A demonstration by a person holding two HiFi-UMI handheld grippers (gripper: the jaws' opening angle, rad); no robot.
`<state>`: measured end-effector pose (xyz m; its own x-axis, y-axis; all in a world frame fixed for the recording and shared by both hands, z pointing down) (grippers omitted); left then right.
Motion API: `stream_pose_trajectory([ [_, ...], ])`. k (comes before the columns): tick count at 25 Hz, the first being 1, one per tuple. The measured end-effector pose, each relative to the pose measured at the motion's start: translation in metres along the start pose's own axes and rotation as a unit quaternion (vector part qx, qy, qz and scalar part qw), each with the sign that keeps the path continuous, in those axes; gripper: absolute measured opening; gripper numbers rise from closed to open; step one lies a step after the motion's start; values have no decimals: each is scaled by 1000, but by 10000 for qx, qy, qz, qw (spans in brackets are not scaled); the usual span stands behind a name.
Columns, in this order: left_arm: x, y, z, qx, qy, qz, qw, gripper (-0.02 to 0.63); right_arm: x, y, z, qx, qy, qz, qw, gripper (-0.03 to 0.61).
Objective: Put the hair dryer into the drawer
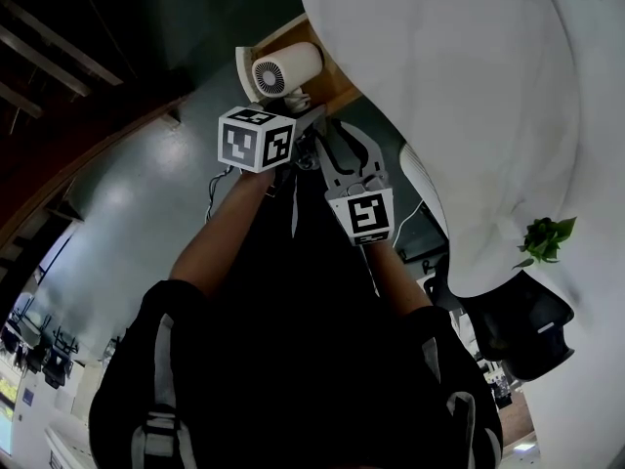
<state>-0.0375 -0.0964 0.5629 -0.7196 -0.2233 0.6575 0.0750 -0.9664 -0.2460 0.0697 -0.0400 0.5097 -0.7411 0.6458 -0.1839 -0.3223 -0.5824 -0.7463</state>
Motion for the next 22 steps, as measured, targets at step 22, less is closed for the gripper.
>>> stream_pose_trajectory([
  [22,25,-1,16,228,134,-300,9992,207,14,-41,54,1657,1274,812,9745,245],
])
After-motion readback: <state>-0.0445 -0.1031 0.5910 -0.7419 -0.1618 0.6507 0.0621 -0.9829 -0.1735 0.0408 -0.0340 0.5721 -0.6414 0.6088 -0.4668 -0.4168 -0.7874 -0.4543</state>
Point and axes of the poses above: the fingertips, and each gripper's own axes: z forward along the fingers, x to its left, y out of its top, the point moved 7 cm from there along -z, backward along the fingers, and after that the axes turned 9 degrees about x, right-handed, at the moved point
